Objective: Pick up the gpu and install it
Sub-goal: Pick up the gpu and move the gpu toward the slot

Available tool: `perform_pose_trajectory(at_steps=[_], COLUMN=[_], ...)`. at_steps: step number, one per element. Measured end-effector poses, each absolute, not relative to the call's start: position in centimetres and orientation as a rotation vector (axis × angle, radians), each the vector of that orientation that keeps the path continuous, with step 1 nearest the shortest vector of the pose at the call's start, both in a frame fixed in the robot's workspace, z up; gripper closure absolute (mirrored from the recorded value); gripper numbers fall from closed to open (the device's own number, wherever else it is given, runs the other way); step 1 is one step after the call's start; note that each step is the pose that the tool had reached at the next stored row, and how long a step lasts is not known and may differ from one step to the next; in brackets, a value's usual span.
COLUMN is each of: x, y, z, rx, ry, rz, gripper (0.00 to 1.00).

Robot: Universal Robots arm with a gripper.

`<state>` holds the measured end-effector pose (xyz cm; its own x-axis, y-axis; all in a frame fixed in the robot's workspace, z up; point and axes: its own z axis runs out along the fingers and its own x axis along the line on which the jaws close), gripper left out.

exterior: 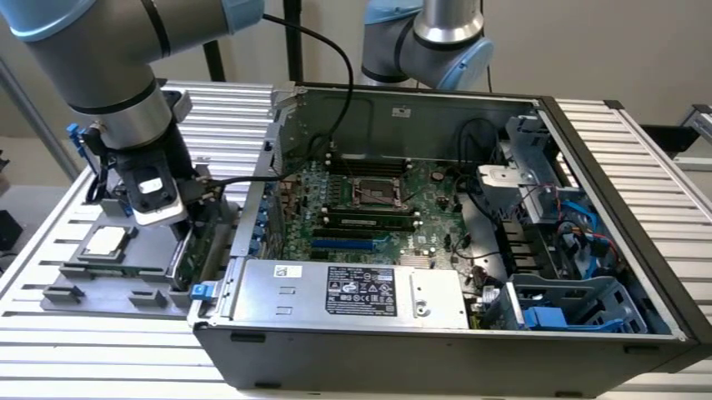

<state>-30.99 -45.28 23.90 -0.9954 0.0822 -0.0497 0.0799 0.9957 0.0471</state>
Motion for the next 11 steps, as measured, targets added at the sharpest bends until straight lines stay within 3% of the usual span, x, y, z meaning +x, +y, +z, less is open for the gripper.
perform_pose_trajectory(at_steps=[11], x=[-31.15], y=[-45.28], z=[23.91], rx=[-0.012], ry=[3.094], rz=[0.073], gripper=[1.00])
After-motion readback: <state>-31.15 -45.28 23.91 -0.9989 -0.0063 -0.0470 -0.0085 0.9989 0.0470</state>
